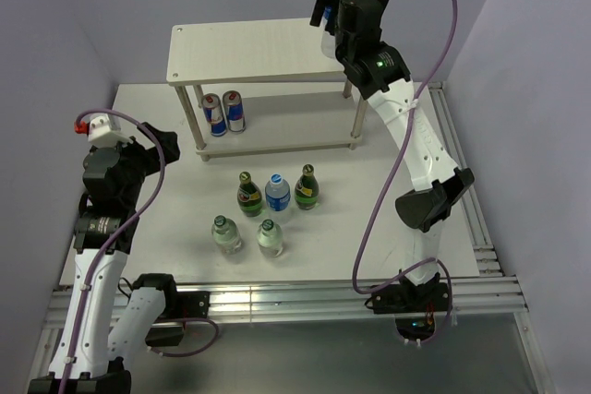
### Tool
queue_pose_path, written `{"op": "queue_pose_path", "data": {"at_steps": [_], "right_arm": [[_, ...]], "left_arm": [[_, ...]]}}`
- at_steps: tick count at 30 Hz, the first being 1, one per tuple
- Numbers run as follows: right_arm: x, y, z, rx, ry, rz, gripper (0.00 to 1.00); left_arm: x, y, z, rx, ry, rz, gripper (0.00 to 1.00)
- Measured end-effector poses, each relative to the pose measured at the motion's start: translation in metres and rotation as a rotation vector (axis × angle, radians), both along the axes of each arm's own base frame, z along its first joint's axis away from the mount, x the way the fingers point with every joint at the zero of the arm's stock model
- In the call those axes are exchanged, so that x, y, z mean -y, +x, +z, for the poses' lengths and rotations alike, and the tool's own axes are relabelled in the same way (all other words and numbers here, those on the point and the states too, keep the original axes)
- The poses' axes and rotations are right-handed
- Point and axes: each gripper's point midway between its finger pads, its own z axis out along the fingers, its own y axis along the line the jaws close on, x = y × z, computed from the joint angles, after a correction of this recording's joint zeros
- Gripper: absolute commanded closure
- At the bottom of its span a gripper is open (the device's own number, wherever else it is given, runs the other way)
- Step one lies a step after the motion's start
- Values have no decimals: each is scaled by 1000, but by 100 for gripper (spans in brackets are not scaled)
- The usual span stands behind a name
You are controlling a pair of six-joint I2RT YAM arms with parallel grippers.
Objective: Place and organize the beverage onto the shelf
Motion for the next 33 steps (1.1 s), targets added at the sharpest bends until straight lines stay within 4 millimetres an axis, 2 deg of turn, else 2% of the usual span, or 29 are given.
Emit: {"op": "queue_pose_path", "data": {"at_steps": [5, 11, 15, 18, 20, 22, 24, 28, 30, 33], "right_arm": [[-2, 2, 0, 10, 6, 6, 6], [-5, 6, -10, -3, 2, 6, 4], [-5, 6, -36, -54, -13, 3, 3], [-3, -5, -62, -110, -32, 0, 2], [2, -20, -78, -144, -46, -6, 2], [4, -39, -86, -155, -48, -4, 2], [3, -61, -84, -141, -36, 5, 2], [-4, -110, -67, -75, 7, 25, 2], [-16, -138, -65, -42, 35, 63, 4], [-46, -183, -84, -54, 71, 187, 4]], "left_arm": [[-1, 0, 0, 0, 0, 5, 1], [-2, 0, 0, 0, 0, 7, 1], [-3, 0, 0, 0, 0, 10, 1], [-4, 0, 0, 0, 0, 12, 1], [-4, 0, 0, 0, 0, 13, 1], [-4, 0, 0, 0, 0, 15, 1], [-5, 0, 0, 0, 0, 16, 1], [-5, 0, 0, 0, 0, 17, 1], [-5, 0, 0, 0, 0, 17, 1], [-5, 0, 0, -1, 0, 18, 1]]}}
